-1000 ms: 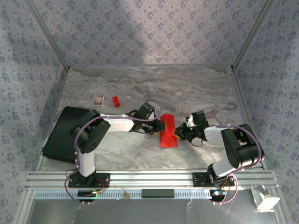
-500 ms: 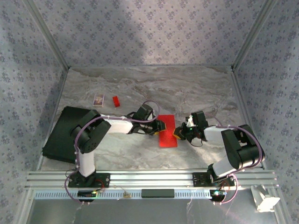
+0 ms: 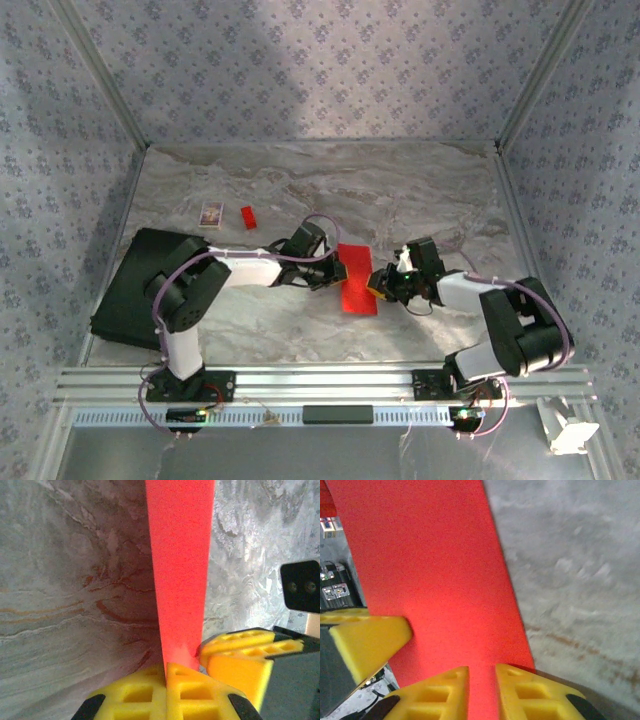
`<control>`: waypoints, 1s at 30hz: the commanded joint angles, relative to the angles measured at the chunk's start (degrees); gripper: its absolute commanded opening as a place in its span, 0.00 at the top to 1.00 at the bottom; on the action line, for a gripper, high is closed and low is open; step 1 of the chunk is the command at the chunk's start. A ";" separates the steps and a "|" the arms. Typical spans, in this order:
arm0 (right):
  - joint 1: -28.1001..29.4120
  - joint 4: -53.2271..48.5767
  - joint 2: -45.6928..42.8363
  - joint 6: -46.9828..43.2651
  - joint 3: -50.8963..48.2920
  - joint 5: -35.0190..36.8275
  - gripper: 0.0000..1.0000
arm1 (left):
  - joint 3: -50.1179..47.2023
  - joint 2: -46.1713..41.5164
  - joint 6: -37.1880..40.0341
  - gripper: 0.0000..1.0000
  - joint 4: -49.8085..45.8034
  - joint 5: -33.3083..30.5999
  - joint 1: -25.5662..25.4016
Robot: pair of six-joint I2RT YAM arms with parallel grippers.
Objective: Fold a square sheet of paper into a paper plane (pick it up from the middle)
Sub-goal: Third fold the triangle at the center of the table.
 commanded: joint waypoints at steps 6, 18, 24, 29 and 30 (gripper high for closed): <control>3.17 -9.54 -12.38 -10.77 2.63 6.54 0.48 | -2.25 -4.71 1.58 0.98 -3.51 0.90 2.75; 28.35 1.09 -19.30 -36.18 -1.06 33.64 0.39 | -3.27 -6.35 2.28 0.96 -4.46 1.90 3.92; 37.52 4.95 -17.10 -46.26 -2.09 46.25 0.29 | -3.51 -6.42 2.20 0.96 -4.20 1.81 4.03; 43.68 7.67 -14.15 -54.26 -1.98 49.34 0.30 | -3.52 -6.50 2.20 0.96 -4.20 1.81 4.04; 44.38 7.51 -13.29 -54.76 -1.66 50.61 0.30 | -3.57 -6.53 2.16 0.96 -4.11 1.80 3.99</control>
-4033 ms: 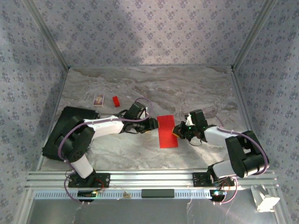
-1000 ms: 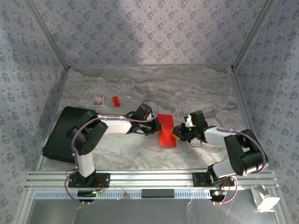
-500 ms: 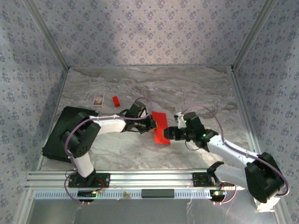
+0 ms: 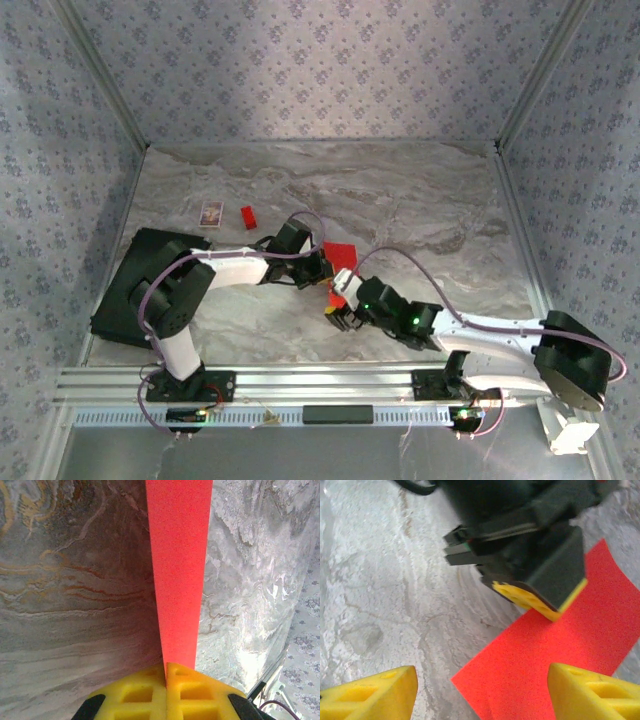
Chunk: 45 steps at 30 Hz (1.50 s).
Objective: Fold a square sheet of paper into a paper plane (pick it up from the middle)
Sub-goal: Third fold the triangle at the center of the table.
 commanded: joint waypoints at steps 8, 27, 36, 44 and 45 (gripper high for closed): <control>6.96 3.66 9.35 -9.81 1.68 12.10 0.28 | -0.69 -2.22 0.62 0.96 0.42 0.84 0.22; 8.38 3.12 13.10 -8.50 2.78 17.55 0.51 | -1.11 -2.14 0.24 0.96 0.81 0.75 0.19; 7.50 2.93 10.28 -7.33 0.60 15.62 0.61 | -1.04 -2.12 0.42 0.95 0.59 0.66 0.19; 7.31 3.38 9.58 -6.79 0.14 16.15 0.66 | -0.94 -1.98 0.33 0.94 0.68 0.56 0.11; 7.32 3.47 9.58 -6.82 0.09 16.23 0.67 | -1.08 -2.03 0.34 0.95 0.68 0.55 0.11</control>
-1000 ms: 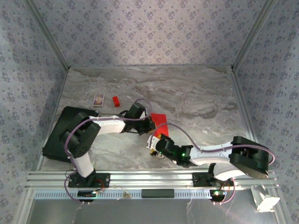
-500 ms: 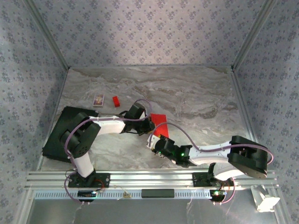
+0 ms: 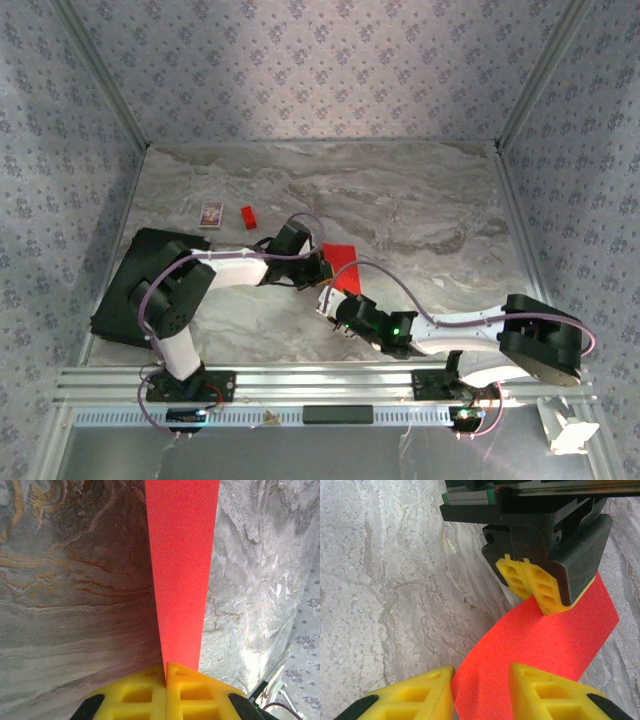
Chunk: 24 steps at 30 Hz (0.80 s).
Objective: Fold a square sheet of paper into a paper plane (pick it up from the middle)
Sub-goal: Third fold the triangle at the center of the table.
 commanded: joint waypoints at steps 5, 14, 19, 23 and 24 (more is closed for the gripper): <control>-0.40 2.20 -0.32 1.53 -0.74 1.31 0.72 | -0.23 -2.16 0.49 0.94 0.17 0.44 0.16; -0.42 2.28 1.50 1.93 -0.08 1.92 0.74 | -0.25 -2.40 0.58 0.94 -0.01 0.28 0.07; -0.41 1.66 1.88 1.94 0.85 1.29 0.79 | -0.22 -2.62 0.75 0.94 -0.28 0.21 0.04; -0.50 1.50 0.82 2.10 0.58 0.99 0.82 | -0.29 -2.66 0.88 0.94 -0.50 -0.07 0.03; -0.56 1.31 0.39 2.19 0.50 0.83 0.82 | -0.29 -2.67 0.84 0.94 -0.47 -0.10 0.07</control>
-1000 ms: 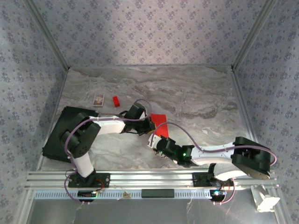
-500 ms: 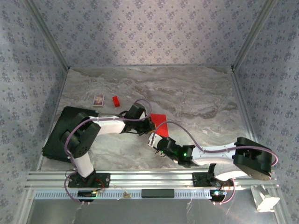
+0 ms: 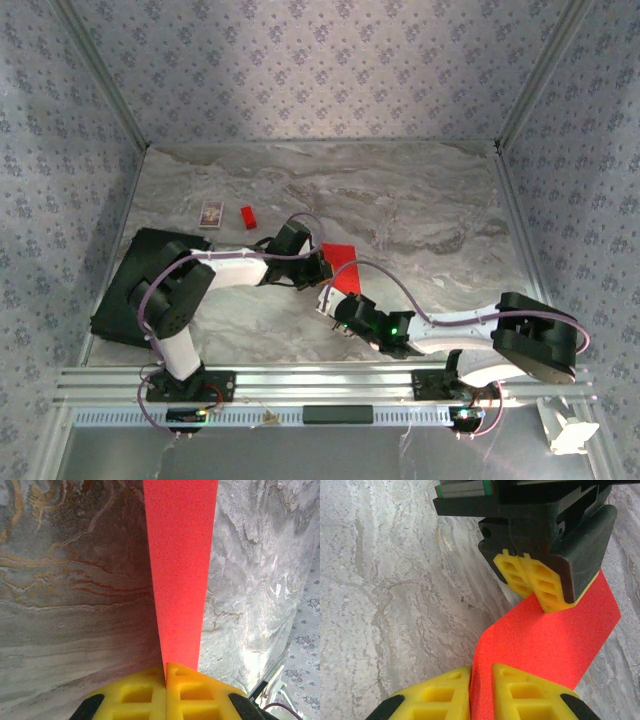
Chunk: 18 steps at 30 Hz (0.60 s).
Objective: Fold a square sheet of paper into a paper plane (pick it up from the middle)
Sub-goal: Third fold the triangle at the center of the table.
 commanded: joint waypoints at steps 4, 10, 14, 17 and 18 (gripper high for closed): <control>-0.58 0.17 -2.18 1.86 -0.10 -0.05 0.81 | -0.09 -2.25 0.82 0.94 -0.51 0.06 0.06; -0.78 0.35 -1.83 2.10 -0.61 -0.13 0.88 | 0.27 -2.09 0.79 0.94 -0.37 0.05 0.04; -0.82 0.17 -2.01 2.20 -0.71 -0.40 0.95 | -0.03 -1.90 0.82 0.94 -0.53 -0.03 0.04; -0.85 1.57 -2.60 2.64 -1.48 -0.06 1.00 | 0.18 -1.89 0.97 0.92 -1.20 -0.71 0.25; -0.93 2.28 -3.13 3.20 -1.92 -0.17 1.00 | 0.05 -2.03 1.08 0.87 -1.90 -1.36 0.37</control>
